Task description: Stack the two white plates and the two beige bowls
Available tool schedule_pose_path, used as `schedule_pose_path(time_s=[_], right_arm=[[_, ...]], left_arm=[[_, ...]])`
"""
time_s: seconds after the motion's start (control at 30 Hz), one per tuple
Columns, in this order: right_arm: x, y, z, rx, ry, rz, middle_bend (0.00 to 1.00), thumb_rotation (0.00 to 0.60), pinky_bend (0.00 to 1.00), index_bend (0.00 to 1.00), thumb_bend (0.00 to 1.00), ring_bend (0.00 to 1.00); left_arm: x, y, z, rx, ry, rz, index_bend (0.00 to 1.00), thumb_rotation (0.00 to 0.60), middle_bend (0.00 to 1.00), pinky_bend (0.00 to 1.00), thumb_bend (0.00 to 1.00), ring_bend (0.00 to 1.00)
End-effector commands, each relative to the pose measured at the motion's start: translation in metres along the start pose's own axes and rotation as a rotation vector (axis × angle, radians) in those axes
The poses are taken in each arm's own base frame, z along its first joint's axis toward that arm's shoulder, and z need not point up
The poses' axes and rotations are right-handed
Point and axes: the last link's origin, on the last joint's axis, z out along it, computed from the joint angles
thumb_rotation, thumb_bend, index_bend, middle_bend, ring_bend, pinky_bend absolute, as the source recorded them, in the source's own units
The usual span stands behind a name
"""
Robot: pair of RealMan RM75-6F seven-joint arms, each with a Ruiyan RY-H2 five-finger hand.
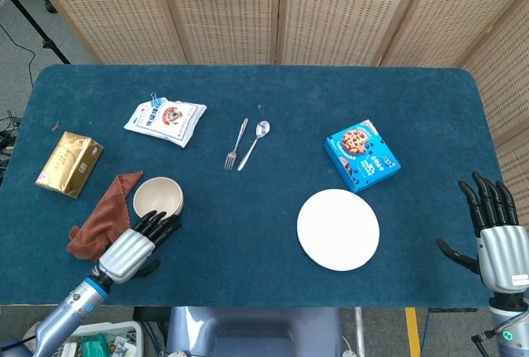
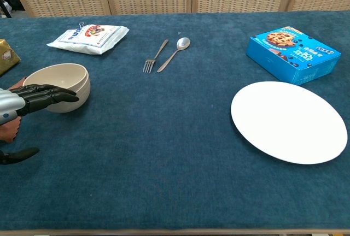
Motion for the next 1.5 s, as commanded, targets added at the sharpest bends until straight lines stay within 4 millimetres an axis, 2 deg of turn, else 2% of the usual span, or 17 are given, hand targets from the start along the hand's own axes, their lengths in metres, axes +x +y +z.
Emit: schedule_pose_path(time_s=[0.03,0.47,0.77,1.0,1.07,1.2,1.5], right_arm=[[0.0,0.0,0.0,0.001,-0.001,0.001,0.0,0.6,0.0,0.0,0.0,0.0],[0.0,0.0,0.0,0.0,-0.001,0.002,0.0,0.6,0.0,0.0,0.0,0.0],[-0.001,-0.001,0.0,0.003,-0.007,-0.001,0.0,0.6,0.0,0.0,0.0,0.0],[-0.001,-0.001,-0.001,0.009,-0.006,-0.009,0.0,0.6,0.0,0.0,0.0,0.0],[-0.002,0.0,-0.002,0.009,-0.027,-0.027,0.0,0.6,0.0,0.0,0.0,0.0],[-0.007,0.005,-0.009,-0.016,-0.15,-0.105,0.0,0.6,0.0,0.0,0.0,0.0],[-0.014,0.0,-0.007,-0.026,-0.234,-0.144,0.0,0.6,0.0,0.0,0.0,0.0]], left_arm=[[-0.003,0.0,0.001,0.0,-0.01,0.004,0.0,0.6,0.0,0.0,0.38,0.0],[-0.004,0.002,0.003,-0.001,-0.003,-0.006,0.0,0.6,0.0,0.0,0.38,0.0],[0.017,-0.002,-0.009,-0.001,0.084,-0.077,0.0,0.6,0.0,0.0,0.38,0.0],[0.046,-0.012,-0.027,0.03,0.187,-0.121,0.0,0.6,0.0,0.0,0.31,0.0],[0.051,-0.02,-0.036,0.083,0.207,-0.128,0.0,0.6,0.0,0.0,0.27,0.0],[0.054,-0.035,-0.055,0.204,0.2,-0.125,0.0,0.6,0.0,0.0,0.21,0.0],[0.061,-0.064,-0.097,0.393,0.321,-0.132,0.0,0.6,0.0,0.0,0.2,0.0]])
